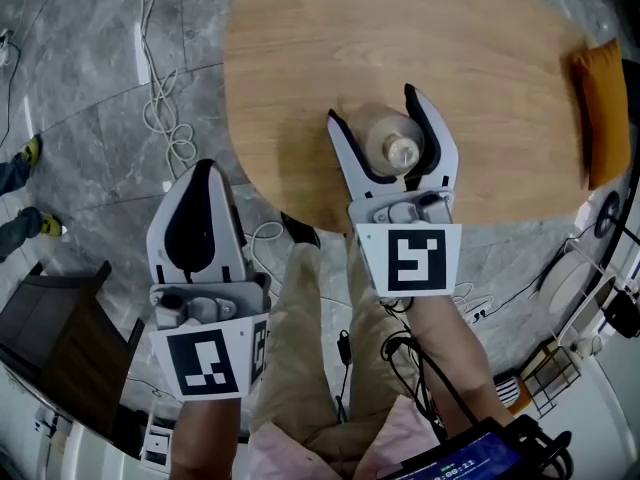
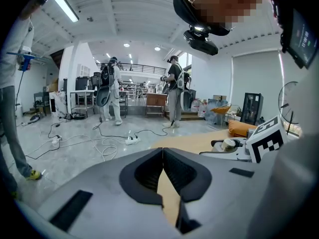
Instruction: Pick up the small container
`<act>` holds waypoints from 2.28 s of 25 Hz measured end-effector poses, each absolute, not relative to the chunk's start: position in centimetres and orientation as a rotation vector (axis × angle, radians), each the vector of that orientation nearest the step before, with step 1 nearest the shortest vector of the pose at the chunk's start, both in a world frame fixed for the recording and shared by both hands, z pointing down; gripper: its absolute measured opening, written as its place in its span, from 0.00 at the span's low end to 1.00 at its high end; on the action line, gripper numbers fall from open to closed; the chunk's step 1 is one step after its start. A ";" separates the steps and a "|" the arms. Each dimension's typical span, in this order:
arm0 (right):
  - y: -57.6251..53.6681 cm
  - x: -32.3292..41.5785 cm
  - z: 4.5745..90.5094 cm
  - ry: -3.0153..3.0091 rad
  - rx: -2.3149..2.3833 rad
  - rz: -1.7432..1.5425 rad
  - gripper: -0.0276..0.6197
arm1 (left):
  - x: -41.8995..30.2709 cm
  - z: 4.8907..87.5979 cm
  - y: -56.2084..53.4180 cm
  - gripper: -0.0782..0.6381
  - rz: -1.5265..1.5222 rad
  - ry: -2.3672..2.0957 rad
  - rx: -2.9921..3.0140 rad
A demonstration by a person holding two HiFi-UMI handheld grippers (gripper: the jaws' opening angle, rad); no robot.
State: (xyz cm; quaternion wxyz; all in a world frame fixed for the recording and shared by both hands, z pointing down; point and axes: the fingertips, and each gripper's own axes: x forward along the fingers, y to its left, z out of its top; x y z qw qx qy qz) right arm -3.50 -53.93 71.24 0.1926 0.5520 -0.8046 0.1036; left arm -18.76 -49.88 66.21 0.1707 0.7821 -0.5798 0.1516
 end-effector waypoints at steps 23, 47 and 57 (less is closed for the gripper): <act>-53.3 -1.5 52.6 -2.380 1.553 0.145 0.57 | -14.4 48.6 -50.4 0.13 0.325 -1.758 2.384; -48.8 2.5 31.6 -2.446 1.526 -0.018 0.57 | -8.5 28.5 -48.4 0.13 0.085 -1.835 2.554; -47.5 1.9 25.6 -2.471 1.570 -0.111 0.57 | -9.5 23.5 -47.4 0.13 0.040 -1.884 2.629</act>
